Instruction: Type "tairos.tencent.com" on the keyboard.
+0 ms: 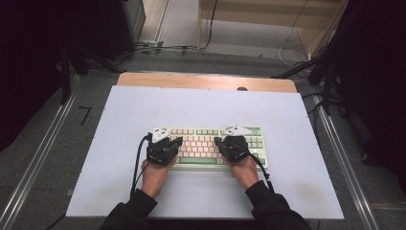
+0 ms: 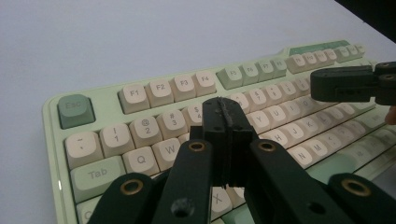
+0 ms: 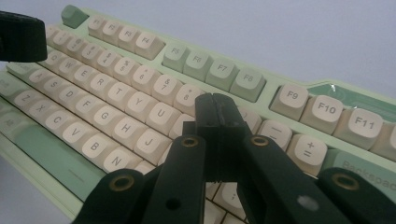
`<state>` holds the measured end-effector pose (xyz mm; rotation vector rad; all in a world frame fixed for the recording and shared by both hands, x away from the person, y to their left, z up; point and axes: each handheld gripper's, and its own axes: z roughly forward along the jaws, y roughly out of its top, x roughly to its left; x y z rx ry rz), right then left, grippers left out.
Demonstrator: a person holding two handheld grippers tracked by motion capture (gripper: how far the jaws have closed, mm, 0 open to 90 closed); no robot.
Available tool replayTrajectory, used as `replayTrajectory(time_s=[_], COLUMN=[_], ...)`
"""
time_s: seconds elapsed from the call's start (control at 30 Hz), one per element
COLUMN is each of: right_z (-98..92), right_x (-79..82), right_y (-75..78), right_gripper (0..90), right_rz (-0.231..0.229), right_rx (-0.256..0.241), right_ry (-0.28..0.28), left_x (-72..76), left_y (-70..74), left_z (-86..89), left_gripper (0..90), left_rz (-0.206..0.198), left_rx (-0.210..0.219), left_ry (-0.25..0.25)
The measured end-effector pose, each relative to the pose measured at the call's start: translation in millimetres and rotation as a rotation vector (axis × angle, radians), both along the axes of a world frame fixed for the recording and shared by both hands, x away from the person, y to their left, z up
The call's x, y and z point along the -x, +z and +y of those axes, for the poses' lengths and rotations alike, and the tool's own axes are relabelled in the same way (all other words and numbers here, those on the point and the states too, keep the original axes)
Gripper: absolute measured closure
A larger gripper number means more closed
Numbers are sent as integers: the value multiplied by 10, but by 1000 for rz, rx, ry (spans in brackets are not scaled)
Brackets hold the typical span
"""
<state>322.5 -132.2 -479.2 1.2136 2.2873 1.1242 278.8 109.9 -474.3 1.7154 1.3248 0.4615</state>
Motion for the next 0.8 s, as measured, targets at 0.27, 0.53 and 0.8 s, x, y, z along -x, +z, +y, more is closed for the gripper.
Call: replayTrajectory(time_s=[0.27, 0.53, 0.8], right_z=[-30, -41, -49], right_x=[26, 36, 39], right_y=[38, 53, 60], right_gripper=[874, 874, 875], right_rz=[-5, -10, -11], right_rx=[-6, -6, -9], right_ry=[-1, 2, 0], left_x=[27, 32, 29], left_y=[-30, -58, -105], left_z=[51, 70, 68], left_gripper=[900, 900, 900], left_rz=[7, 13, 25], left_rx=[-11, -17, -30], left_ry=[8, 13, 16])
